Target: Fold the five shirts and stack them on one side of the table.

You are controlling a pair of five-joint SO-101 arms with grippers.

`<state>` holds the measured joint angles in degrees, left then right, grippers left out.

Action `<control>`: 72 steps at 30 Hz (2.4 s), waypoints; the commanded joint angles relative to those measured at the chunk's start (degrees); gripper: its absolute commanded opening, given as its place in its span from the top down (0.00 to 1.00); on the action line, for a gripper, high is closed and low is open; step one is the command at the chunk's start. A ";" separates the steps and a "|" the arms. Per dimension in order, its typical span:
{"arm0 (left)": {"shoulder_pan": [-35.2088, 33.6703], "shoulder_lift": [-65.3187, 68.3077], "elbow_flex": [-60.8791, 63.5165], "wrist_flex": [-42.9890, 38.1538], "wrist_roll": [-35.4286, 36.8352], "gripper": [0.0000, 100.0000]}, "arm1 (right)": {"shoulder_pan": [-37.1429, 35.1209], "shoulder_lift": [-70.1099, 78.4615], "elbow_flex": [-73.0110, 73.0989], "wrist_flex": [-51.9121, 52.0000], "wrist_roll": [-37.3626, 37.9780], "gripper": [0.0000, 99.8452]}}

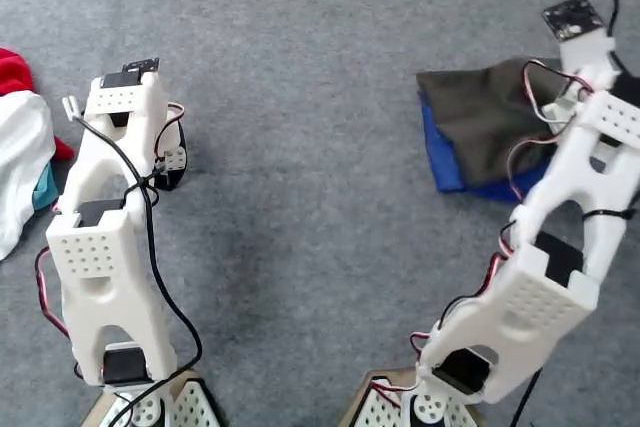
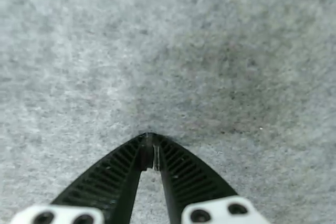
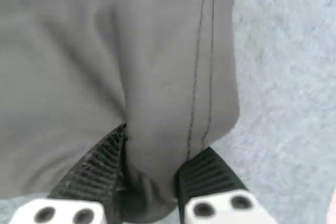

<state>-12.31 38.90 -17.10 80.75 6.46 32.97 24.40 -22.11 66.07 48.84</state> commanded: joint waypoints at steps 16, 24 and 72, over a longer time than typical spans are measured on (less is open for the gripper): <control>-3.21 -0.35 0.13 -1.93 -2.90 0.97 | 2.29 1.98 -3.47 -1.41 0.18 0.86; -3.91 -4.13 -1.45 1.76 -1.58 0.97 | 3.25 -0.75 -8.92 6.33 0.09 0.52; 5.67 -18.90 -34.95 20.40 -8.70 0.97 | -5.45 -5.41 -22.11 34.90 -16.00 0.87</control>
<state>-17.41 31.78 -65.19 100.70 -0.92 26.37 22.55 -41.98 100.53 33.27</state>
